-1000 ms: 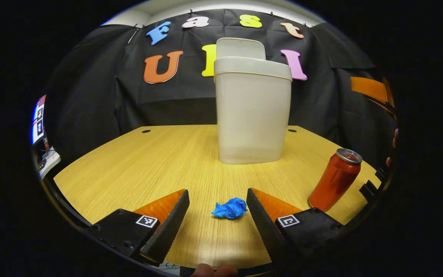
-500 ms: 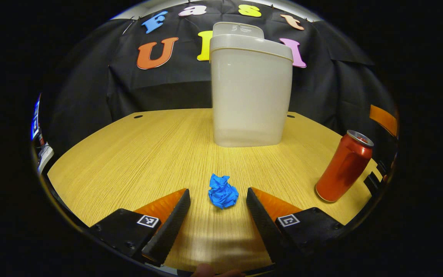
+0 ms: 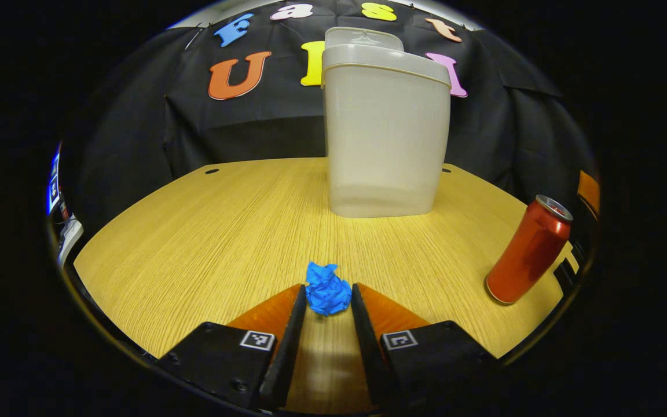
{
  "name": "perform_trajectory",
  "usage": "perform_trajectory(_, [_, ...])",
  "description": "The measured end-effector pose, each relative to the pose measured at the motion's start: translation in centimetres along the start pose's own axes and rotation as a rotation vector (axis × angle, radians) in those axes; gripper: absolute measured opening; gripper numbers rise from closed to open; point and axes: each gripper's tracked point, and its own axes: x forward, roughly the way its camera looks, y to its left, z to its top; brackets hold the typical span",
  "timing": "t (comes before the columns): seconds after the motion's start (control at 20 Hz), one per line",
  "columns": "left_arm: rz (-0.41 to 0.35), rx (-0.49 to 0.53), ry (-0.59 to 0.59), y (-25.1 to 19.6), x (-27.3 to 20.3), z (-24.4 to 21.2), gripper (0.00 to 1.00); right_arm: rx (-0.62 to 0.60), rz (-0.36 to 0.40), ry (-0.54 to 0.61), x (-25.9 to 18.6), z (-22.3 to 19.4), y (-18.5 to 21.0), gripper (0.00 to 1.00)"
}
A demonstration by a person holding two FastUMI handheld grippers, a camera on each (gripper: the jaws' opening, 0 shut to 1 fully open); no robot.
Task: Press the lid of the desktop garbage bin to open it, pick up the crumpled paper on the desktop and throw it into the bin, then pick up the pop can on the desktop and drop it into the bin, and finally close the garbage bin lid.
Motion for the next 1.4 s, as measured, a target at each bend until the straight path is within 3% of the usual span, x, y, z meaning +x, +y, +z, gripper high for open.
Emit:
perform_trajectory(0.05, [-0.005, 0.001, -0.007, -0.1, -0.1, 0.2, 0.42, -0.014, 0.013, 0.004, -0.2, 0.0, 0.8, 0.95])
perform_trajectory(0.2, [-0.029, -0.014, -0.056, 0.1, -1.0, 1.4, 0.28, -0.061, 0.051, 0.037, -0.3, -1.1, 2.9, 0.92])
perform_trajectory(0.3, [-0.044, -0.031, -0.084, 0.1, -1.3, 2.4, 0.22, -0.098, 0.064, 0.063, -0.1, -2.1, 3.8, 0.95])
perform_trajectory(0.65, [-0.024, -0.081, -0.128, 2.1, -2.4, 3.8, 0.2, -0.064, 0.09, 0.215, 1.3, -6.7, 4.8, 0.96])
perform_trajectory(1.15, [0.003, -0.097, -0.155, 4.7, -2.7, 4.6, 0.2, -0.106, 0.064, 0.35, 3.2, -11.1, 4.8, 0.97])
perform_trajectory(1.4, [0.085, -0.075, -0.229, 8.3, -3.5, 8.0, 0.2, -0.107, 0.069, 0.403, 3.8, -12.0, 5.0, 0.93])
